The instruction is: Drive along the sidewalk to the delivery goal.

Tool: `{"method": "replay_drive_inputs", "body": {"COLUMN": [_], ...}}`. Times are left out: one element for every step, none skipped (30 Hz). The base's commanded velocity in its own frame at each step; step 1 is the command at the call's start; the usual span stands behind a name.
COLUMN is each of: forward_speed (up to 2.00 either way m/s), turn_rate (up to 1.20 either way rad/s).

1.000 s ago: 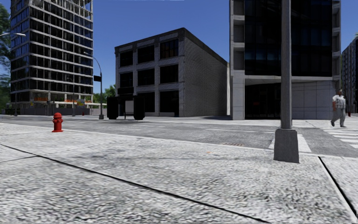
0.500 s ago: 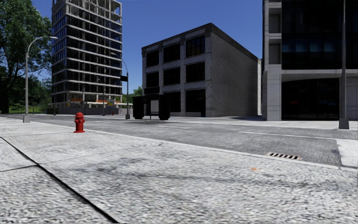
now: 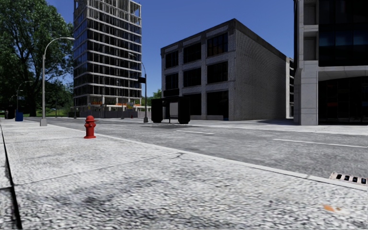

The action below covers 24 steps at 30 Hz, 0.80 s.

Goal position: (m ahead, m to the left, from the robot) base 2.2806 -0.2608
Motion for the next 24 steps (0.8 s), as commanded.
{"method": "replay_drive_inputs", "body": {"forward_speed": [1.63,1.63,1.63,1.63,1.63,1.63,1.63,1.63,1.63,1.63,1.63,1.63,1.63,1.63,1.63,1.61,1.61,1.58,1.55,1.52,1.5,1.5,1.5,1.5], "turn_rate": [0.0,0.0,0.0,0.0,0.0,0.0,0.0,0.0,0.0,0.0,0.0,0.0,0.0,0.0,0.0,0.0,0.0,-0.01,-0.2,-0.28,-0.3,-0.31,-0.31,-0.31]}}
